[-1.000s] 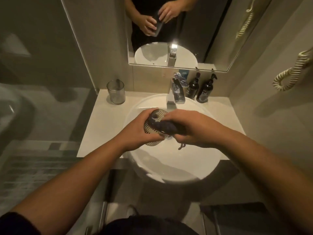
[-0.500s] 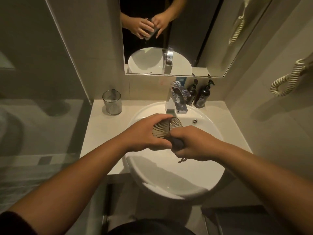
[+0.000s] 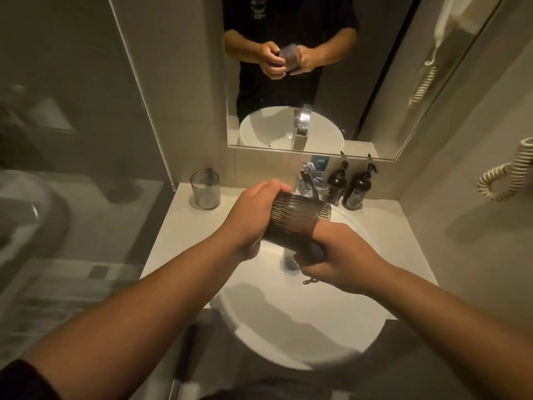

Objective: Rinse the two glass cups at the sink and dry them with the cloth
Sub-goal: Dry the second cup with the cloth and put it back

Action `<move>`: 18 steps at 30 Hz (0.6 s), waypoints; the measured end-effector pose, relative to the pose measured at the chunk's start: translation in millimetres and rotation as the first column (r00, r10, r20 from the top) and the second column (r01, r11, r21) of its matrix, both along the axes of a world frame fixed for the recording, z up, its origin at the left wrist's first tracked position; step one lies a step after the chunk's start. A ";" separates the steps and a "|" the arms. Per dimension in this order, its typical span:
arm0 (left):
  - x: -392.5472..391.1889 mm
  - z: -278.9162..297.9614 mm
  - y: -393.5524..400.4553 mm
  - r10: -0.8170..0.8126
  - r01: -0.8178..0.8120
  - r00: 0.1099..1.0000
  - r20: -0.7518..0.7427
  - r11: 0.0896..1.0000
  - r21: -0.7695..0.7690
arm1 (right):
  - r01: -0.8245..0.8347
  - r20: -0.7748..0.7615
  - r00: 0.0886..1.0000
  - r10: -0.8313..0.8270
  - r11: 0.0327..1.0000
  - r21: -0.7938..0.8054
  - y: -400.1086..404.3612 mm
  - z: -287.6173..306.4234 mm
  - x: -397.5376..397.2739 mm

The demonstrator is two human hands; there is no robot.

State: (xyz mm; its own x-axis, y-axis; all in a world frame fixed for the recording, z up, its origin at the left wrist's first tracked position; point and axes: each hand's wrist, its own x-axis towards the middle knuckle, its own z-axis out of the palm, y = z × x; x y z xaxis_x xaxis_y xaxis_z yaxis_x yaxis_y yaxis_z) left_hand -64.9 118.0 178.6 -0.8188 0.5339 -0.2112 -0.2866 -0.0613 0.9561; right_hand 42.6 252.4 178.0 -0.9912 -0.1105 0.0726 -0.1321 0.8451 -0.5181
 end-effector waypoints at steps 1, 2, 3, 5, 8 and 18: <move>1.5 1.7 2.8 0.014 -0.014 0.999 -0.030 1.000 -0.002 | 0.039 0.010 0.999 -0.038 0.997 -0.069 -2.3 1.4 2.7; 3.4 2.9 5.5 0.019 -0.020 0.998 -0.063 1.000 -0.012 | 0.083 0.030 0.996 -0.080 0.986 -0.145 -5.6 4.3 6.4; 5.1 3.2 7.4 0.023 -0.026 0.995 -0.098 0.999 -0.025 | 0.130 0.065 0.991 -0.118 0.964 -0.231 -8.7 6.6 10.7; 9.2 2.8 10.4 0.041 -0.049 0.983 -0.181 0.998 -0.039 | 0.229 0.179 0.970 -0.165 0.871 -0.435 -11.7 9.9 19.2; 16.1 -0.7 11.6 0.056 -0.080 0.912 -0.407 0.996 -0.042 | 0.342 0.318 0.933 -0.167 0.680 -0.648 -12.4 15.8 28.3; 25.5 27.4 2.3 -0.203 0.220 0.961 -0.185 0.973 0.073 | 0.051 -0.131 0.988 -0.086 0.967 -0.251 18.3 36.4 31.1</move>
